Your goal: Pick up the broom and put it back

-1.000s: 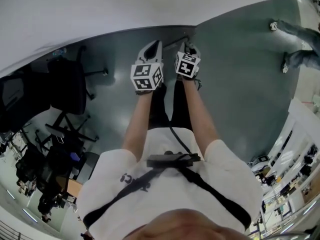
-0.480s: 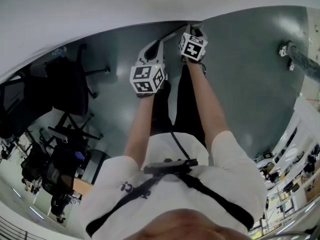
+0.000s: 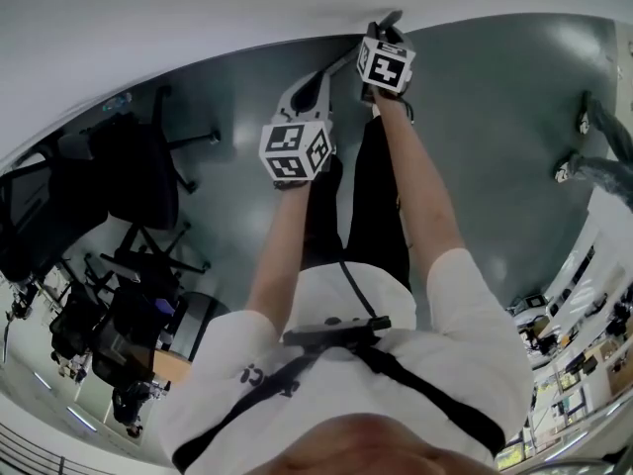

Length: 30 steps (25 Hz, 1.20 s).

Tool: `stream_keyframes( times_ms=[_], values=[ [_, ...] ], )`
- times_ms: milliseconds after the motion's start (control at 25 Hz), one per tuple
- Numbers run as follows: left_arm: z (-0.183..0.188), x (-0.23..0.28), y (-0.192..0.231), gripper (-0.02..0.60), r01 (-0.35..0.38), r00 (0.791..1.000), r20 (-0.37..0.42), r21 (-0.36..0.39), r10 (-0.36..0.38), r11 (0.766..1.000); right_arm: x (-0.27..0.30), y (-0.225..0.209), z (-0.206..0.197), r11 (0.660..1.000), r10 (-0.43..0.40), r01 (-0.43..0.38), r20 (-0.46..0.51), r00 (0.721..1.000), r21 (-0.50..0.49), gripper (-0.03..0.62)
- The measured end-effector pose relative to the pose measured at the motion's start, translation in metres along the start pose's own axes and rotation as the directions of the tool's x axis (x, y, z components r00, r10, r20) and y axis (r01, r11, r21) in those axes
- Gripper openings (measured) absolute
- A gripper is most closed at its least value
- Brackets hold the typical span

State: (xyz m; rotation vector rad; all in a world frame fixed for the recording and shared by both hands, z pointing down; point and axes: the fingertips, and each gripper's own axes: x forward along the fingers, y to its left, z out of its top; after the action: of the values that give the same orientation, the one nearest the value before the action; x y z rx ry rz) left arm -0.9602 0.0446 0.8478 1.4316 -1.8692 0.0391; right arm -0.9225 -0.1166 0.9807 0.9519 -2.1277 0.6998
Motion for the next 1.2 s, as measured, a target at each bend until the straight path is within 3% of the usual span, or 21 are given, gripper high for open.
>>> stream_keyframes(
  times_ms=[440, 520, 680, 1200],
  values=[
    [-0.009, 0.006, -0.005, 0.012, 0.017, 1.0, -0.021, -0.01, -0.017, 1.0, 0.005, 0.002, 0.001, 0.996, 0.091, -0.091, -0.017, 0.996, -0.025, 0.098],
    [-0.011, 0.005, -0.007, 0.012, 0.023, 0.999, -0.026, -0.01, -0.024, 1.0, 0.003, 0.003, -0.001, 0.992, 0.115, -0.116, -0.022, 0.993, -0.043, 0.172],
    [-0.012, 0.005, -0.007, 0.012, 0.015, 0.999, -0.029, -0.002, -0.015, 1.0, 0.002, 0.007, -0.005, 0.984, 0.159, -0.161, -0.032, 0.987, -0.081, 0.245],
    [-0.012, -0.002, -0.012, 0.012, 0.024, 0.999, -0.027, 0.01, -0.024, 1.0, -0.012, -0.023, -0.017, 0.989, 0.131, -0.132, -0.03, 0.991, -0.065, 0.247]
  ],
)
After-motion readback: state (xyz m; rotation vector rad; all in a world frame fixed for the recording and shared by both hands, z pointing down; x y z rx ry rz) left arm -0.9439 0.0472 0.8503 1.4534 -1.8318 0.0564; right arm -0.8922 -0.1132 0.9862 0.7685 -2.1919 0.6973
